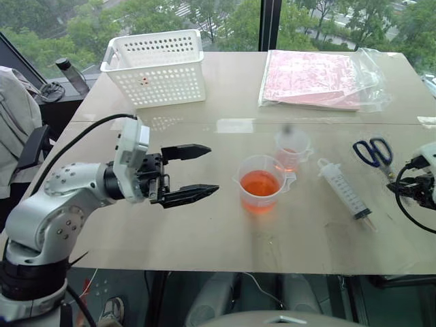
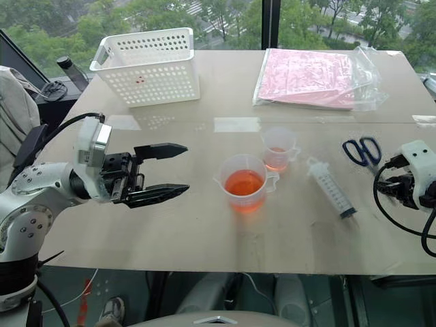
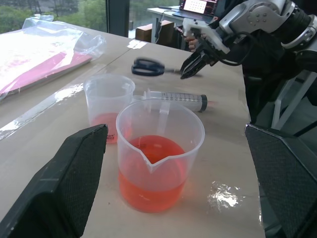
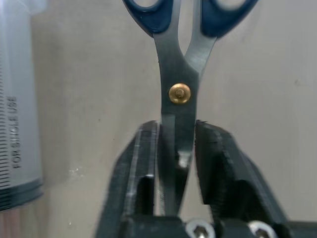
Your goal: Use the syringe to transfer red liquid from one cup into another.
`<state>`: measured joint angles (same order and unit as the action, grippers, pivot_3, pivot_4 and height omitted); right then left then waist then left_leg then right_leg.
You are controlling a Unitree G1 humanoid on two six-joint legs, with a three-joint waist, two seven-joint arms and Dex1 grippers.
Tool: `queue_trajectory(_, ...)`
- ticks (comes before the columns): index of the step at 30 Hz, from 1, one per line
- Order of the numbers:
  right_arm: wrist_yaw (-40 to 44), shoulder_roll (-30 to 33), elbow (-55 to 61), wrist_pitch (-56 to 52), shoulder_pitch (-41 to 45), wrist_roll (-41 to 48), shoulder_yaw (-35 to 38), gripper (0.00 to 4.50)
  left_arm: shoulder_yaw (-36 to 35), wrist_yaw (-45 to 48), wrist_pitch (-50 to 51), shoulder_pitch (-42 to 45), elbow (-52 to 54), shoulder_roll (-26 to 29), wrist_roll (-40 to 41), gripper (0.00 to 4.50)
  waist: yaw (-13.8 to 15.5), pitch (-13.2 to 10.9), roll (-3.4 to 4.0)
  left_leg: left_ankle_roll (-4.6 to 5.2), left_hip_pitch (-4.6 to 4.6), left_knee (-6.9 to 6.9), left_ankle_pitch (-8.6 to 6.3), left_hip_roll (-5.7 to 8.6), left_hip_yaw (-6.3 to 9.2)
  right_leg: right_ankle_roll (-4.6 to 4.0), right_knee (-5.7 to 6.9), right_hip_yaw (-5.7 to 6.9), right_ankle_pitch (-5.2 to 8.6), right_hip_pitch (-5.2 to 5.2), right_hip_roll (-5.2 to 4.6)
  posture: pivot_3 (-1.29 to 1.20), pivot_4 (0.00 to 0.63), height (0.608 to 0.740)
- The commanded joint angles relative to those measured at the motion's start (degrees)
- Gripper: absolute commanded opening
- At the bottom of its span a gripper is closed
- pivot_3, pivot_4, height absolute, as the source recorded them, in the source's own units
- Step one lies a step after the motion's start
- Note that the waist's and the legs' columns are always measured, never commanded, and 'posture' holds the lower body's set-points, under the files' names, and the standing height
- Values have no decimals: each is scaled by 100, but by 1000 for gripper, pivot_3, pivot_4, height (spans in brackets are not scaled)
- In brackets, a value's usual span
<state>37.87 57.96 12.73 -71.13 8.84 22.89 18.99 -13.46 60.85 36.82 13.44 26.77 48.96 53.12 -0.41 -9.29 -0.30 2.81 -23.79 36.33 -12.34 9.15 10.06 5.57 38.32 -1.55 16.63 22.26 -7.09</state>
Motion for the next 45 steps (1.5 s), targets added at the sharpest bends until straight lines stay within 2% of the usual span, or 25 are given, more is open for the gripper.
queue_trajectory(1, 103, 156, 15, 284, -149, -41, 71, 3367, -46, 54, -20, 95, 81, -14, 117, 4500, -3, 0, 0, 0, -1, 0, 0, 0, 0, 0, 0, 0, 0, 0, 0, 0, 150, 740)
queue_trajectory(3, 209, 282, 128, 416, -351, -49, 243, 4362, -40, 97, -21, 94, 100, -5, 131, 4500, -2, 0, 2, 0, -1, 0, 0, -1, 1, 0, 0, 2, 0, 1, 0, 0, 150, 740)
queue_trajectory(5, 498, 387, 497, 598, -654, 83, 616, 4443, -49, 147, -15, 94, 122, 14, 163, 4500, 1, 0, 3, 0, 0, 0, 0, -1, 1, 0, 0, 1, 0, 0, 0, 0, 150, 740)
queue_trajectory(8, 1043, 313, 1491, 309, -880, 820, 1448, 4443, -79, 169, 24, 132, 95, 48, 211, 4500, -20, -1, 4, 0, 0, 1, 0, -4, 1, 0, 0, 2, 0, 0, 4, 0, 150, 740)
queue_trajectory(11, 964, 309, 2310, -314, -758, 1320, 1555, 4443, -19, 325, -21, 112, 79, 103, 125, 4500, -35, 0, 3, 0, 3, 1, -1, -10, 1, 0, 0, 2, 0, -3, 9, 0, 150, 740)
queue_trajectory(13, 385, 387, 2701, -594, -394, 1146, 1046, 4443, 15, 367, -39, 135, 54, 92, 91, 4500, -29, 1, 1, 1, 3, 2, -1, -11, 1, 0, 0, 3, 0, -3, 9, 0, 150, 740)
queue_trajectory(16, -44, -155, 2650, -1474, 633, 1439, 383, 4443, 97, 436, -48, 187, 24, 80, 39, 4500, -28, -1, -7, 1, -3, 8, -1, -9, -1, 0, -2, 3, -1, -2, 6, 0, 150, 740)
queue_trajectory(17, -181, -192, 2535, -1633, 838, 1366, 87, 4443, 125, 454, -40, 193, 27, 77, 31, 4500, -37, -2, -10, 1, -2, 8, -1, -9, -1, 0, -3, 2, -2, -2, 6, 0, 150, 740)
queue_trajectory(20, -529, -639, 1794, -2098, 1495, 1314, -194, 4443, 124, 513, -18, 172, 57, 96, 55, 4500, 4, -1, -17, 1, -4, 8, -1, -10, -2, -3, -5, 2, -5, -1, 6, 0, 150, 740)
queue_trajectory(25, -1011, -1016, 1161, -2137, 1807, 1583, -587, 4443, 38, 402, -33, 96, 160, 61, 90, 4500, 29, -1, -17, 1, -7, 6, -1, -8, 1, -4, -10, 2, -5, 0, 5, 0, 150, 740)
queue_trajectory(32, -1611, -1344, 488, -2137, 2209, 1292, -1382, 4443, -60, 254, -56, -152, 397, 30, 113, 4500, -50, -1, -14, 1, -4, 1, -1, -8, -3, -3, -11, -5, -5, 3, 7, 0, 150, 740)
queue_trajectory(35, -1883, -1495, -95, -1762, 2410, 785, -1814, 3602, -94, 163, -80, -242, 495, -8, 118, 4500, -50, 1, -15, 1, -2, 2, 0, -9, -2, -3, -5, -4, -5, 4, 10, 0, 150, 740)
queue_trajectory(39, -1589, -1349, -72, -1619, 2439, 781, -2012, 1683, -254, -15, -49, -408, 602, -16, 205, 4500, -51, 12, -34, 1, 2, 7, 0, -9, -3, -3, -3, -5, -6, 3, 10, 0, 150, 740)
queue_trajectory(40, -1535, -1300, 1, -1600, 2396, 789, -1979, 1520, -269, -39, -56, -455, 617, -16, 213, 4500, -51, 12, -34, 1, 3, 7, -1, -9, -4, -1, -3, -7, -9, 3, 10, 0, 150, 740)
queue_trajectory(42, -1345, -1194, 378, -1205, 2146, 849, -1660, 1512, -259, -79, -88, -534, 650, -36, 198, 4500, -33, 12, -33, 1, 2, 7, -1, -9, -3, 1, -2, -6, -12, 4, 11, 0, 150, 740)
queue_trajectory(43, -1137, -1263, 612, -1073, 2001, 1091, -1208, 1511, -255, -116, -92, -550, 657, -54, 202, 4500, -23, 12, -33, 1, 2, 7, -1, -9, -2, 1, -2, -5, -12, 5, 12, 0, 150, 740)
queue_trajectory(45, -620, -1685, 1190, -780, 1795, 2017, 172, 1511, -262, -266, -79, -527, 611, -124, 220, 4500, 6, 10, -32, 1, -4, 6, -1, -9, 0, 1, -2, -3, -12, 9, 11, 0, 150, 740)
